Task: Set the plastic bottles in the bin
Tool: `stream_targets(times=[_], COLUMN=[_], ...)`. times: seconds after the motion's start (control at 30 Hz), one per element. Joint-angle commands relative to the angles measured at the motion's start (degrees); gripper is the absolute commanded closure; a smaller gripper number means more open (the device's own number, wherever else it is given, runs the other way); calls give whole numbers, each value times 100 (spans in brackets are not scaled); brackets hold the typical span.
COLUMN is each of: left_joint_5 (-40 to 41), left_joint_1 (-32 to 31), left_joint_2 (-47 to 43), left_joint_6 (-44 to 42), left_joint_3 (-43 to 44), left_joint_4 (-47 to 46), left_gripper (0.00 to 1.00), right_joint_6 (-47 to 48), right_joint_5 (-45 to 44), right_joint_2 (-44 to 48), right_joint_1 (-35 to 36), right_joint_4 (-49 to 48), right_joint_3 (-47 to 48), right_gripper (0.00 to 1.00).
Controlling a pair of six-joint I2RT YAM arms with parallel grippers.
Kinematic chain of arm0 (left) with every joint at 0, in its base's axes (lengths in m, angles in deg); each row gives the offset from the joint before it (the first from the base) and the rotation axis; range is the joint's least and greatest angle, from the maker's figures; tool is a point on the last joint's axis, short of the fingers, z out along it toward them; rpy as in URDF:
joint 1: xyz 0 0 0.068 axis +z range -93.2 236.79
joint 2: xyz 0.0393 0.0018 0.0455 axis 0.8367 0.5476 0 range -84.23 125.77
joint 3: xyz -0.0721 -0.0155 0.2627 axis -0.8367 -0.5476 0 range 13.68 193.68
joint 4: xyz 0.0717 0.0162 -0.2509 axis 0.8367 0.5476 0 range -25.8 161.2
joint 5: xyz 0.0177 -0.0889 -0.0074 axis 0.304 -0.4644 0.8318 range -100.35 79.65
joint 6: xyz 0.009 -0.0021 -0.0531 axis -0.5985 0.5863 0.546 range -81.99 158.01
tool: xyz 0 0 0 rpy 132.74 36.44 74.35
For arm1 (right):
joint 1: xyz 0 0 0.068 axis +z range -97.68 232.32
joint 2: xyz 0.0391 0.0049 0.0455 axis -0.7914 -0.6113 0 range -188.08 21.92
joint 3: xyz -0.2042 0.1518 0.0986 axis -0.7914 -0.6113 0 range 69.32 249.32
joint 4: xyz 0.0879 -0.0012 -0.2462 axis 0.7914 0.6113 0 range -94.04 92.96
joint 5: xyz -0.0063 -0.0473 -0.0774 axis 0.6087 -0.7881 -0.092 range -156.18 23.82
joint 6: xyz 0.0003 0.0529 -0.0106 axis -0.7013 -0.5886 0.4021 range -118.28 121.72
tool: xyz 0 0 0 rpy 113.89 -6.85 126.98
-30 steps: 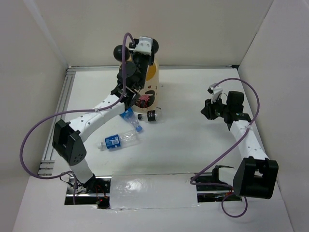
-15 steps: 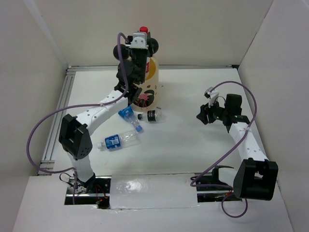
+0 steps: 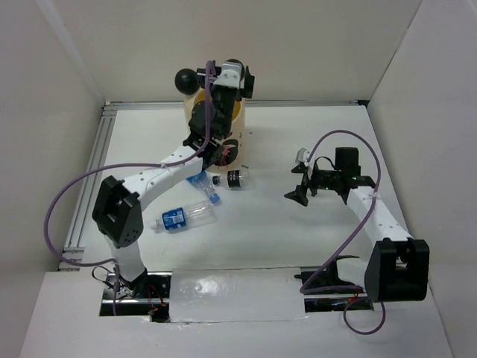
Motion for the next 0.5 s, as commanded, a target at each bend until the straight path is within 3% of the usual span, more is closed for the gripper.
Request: stream_targets(times=[0.0, 0.07, 0.17, 0.3, 0.47], left_joint_5=[-4, 199, 199, 252, 323], left_joint_1=[-556, -828, -830, -882, -996], left_joint_2=[-1169, -1670, -2707, -4523, -6039], left_joint_6=[72, 553, 2002, 3717, 5011], left_joint_3=[40, 40, -520, -2940, -4414], left_joint_4=[-4, 1758, 4224, 5656, 6949], left_gripper=[0, 0, 0, 0, 0], right_joint_6=[990, 990, 929, 929, 368], right_joint_5=[380, 125, -148, -604, -1132], right_joint_2=[-266, -712, -1337, -2393, -3332], right_joint_1=[538, 829, 1287, 1840, 2192], right_joint_4=[-435, -1066, -1395, -1860, -2518], right_joint_3=[-50, 2, 335, 889, 1574], right_gripper=[1, 1, 1, 1, 1])
